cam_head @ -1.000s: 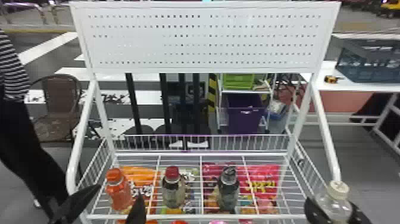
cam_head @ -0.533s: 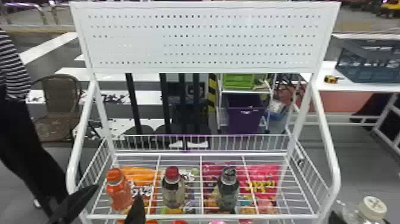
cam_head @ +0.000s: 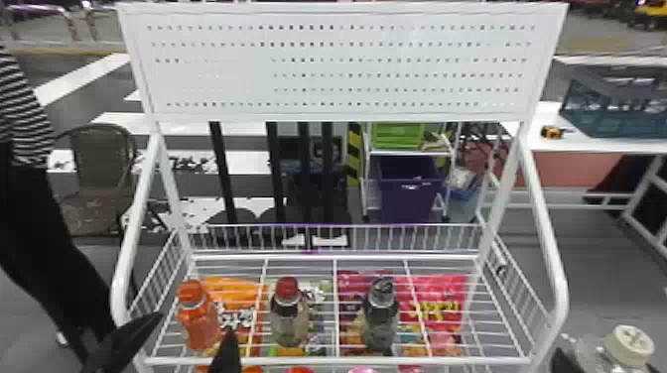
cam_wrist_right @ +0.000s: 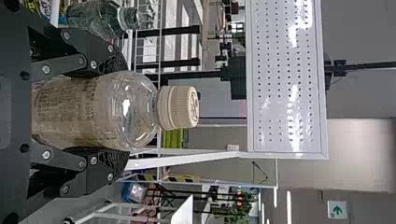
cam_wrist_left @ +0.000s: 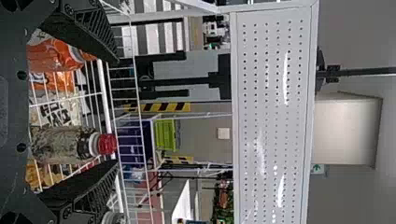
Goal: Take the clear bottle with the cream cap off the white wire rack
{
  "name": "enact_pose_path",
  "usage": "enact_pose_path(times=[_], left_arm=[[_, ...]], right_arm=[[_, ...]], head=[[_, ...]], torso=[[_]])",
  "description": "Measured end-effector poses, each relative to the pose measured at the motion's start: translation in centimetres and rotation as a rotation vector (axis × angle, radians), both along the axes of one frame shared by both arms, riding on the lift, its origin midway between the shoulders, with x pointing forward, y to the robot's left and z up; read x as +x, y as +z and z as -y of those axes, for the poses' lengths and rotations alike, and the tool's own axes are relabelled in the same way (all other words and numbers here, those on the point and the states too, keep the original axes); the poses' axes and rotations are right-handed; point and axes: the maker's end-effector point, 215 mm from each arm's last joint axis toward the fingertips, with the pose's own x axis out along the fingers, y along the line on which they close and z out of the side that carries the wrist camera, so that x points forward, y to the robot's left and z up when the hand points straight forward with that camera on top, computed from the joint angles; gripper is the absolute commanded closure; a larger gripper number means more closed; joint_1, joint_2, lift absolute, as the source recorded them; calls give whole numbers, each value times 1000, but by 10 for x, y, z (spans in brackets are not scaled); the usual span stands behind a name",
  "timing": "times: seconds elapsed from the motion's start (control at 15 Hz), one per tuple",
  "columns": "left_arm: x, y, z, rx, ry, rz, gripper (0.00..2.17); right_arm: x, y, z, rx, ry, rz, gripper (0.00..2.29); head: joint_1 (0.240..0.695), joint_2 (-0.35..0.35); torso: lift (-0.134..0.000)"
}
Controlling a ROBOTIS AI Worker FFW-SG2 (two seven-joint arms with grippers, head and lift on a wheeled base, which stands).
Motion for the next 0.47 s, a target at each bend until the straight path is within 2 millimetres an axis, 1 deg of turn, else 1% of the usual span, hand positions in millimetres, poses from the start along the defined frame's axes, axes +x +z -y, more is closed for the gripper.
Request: enact_pose_path(times=[0.47], left_arm=[[2,3,-1,0,3,7,130]], right_arm=[[-5,-1,-3,5,11,-3,1382]], head=[[499,0]], torso=[[0]])
